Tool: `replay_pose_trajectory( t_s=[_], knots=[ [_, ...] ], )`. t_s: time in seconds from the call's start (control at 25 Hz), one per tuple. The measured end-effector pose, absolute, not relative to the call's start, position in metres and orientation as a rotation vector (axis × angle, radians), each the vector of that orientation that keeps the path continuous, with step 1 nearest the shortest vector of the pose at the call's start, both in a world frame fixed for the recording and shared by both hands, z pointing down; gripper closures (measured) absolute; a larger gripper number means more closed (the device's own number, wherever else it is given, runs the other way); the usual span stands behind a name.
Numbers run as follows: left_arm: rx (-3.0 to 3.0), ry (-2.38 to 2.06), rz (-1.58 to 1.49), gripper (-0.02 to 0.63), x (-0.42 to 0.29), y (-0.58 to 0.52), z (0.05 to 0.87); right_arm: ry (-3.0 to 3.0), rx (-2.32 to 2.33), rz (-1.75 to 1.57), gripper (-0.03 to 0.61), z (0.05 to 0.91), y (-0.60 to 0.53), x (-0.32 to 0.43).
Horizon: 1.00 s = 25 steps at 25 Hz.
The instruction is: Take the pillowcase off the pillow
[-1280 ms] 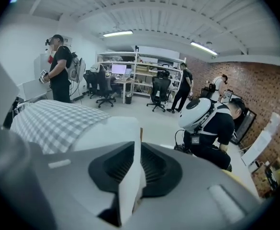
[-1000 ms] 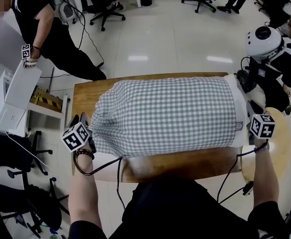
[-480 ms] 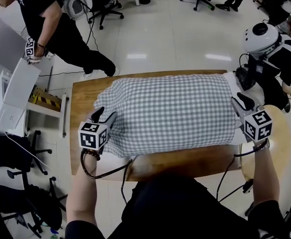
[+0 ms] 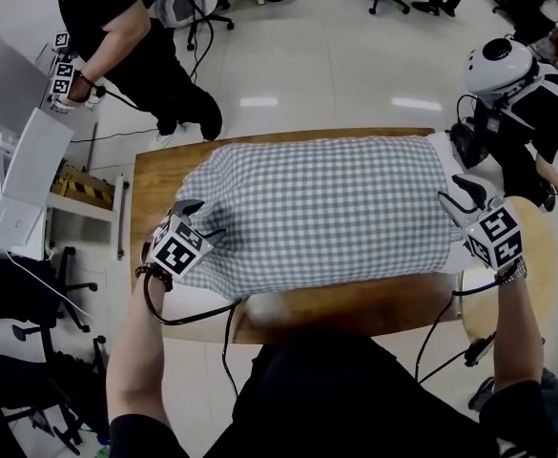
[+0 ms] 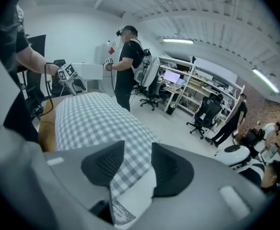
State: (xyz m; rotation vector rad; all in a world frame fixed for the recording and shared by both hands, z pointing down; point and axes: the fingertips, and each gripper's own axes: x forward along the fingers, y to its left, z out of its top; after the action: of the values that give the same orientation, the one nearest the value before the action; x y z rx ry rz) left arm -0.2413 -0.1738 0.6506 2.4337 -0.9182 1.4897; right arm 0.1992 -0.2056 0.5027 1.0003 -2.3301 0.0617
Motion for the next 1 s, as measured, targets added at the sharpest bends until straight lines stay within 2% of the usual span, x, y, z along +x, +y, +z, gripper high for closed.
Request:
replay_pose_trajectory(
  t_s=[0.16,0.4,0.56,1.0],
  knots=[
    [2.411,-0.788,1.564,0.284,-0.248,-0.174,0.661,-2.288,0.929,0.048,0.394,0.508,-0.209,0.208],
    [2.354,-0.737,1.516,0.282,-0.261,-0.184,0.684,-2.325,0.814,0.048,0.35,0.5,-0.206,0.182],
    [2.323,-0.708,1.482,0.282,-0.286,-0.194,0.686,-2.262,0.788,0.062,0.344,0.501,-0.219,0.171],
    [2.272,-0.601,1.555,0.282,-0.276,-0.201,0.715,-1.935,0.478,-0.125,0.278,0.574,-0.226,0.232]
  ],
)
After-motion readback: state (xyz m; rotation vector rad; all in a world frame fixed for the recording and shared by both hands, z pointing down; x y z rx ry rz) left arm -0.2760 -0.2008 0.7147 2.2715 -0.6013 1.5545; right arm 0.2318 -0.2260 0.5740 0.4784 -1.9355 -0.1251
